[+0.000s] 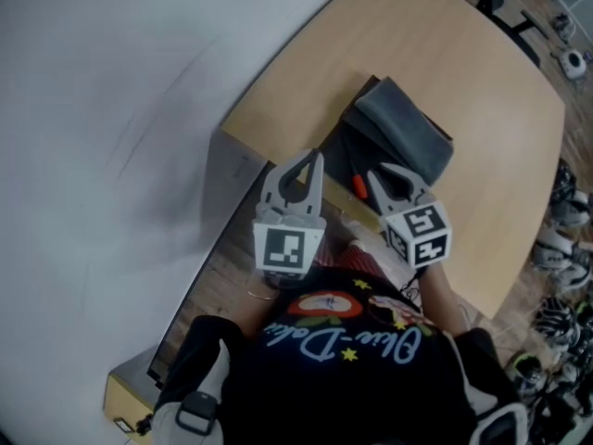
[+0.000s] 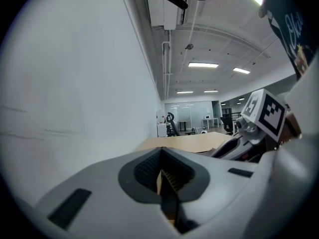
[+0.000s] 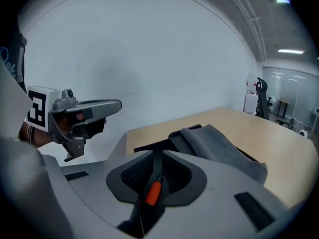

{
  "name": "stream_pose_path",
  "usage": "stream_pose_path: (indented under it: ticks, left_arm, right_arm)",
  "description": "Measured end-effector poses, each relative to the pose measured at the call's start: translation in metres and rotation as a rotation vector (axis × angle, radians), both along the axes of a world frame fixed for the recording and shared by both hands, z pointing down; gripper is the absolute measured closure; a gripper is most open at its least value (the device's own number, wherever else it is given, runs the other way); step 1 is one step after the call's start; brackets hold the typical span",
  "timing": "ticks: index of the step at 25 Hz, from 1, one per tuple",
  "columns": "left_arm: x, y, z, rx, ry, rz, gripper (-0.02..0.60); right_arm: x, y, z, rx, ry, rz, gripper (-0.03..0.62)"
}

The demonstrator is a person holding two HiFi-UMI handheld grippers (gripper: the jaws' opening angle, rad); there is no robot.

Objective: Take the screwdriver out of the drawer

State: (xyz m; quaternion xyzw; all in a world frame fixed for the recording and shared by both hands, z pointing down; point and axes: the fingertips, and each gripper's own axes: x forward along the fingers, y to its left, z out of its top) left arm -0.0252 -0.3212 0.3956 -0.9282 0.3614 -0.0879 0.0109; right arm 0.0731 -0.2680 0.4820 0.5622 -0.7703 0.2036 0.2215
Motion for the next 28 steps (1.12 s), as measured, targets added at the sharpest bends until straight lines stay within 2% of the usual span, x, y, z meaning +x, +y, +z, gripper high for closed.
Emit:
stream_pose_path:
  ticks: [7,18,22,28]
  left_arm:
    - [-0.007,-0.013,0.010,-0.018,0.024,0.038,0.581]
    - [-0.028,-0.039,0.015,-0.027,0.053,0.080,0.581]
    - [-0.032,-0.043,0.016,-0.038,0.063,0.099,0.581]
    - [-0.034,-0.049,0.015,-0.041,0.076,0.117,0.581]
  right_arm:
    - [-0.015,-0.016,0.041,-0.143,0.033,0.000,0.514]
    - [-0.024,-0.027,0.093,-0.352,0.116,0.042,0.488]
    - [-0.021,-0.030,0.103,-0.380,0.152,0.049,0.485]
    - [-0.019,-0.032,0.115,-0.452,0.135,0.063,0.485]
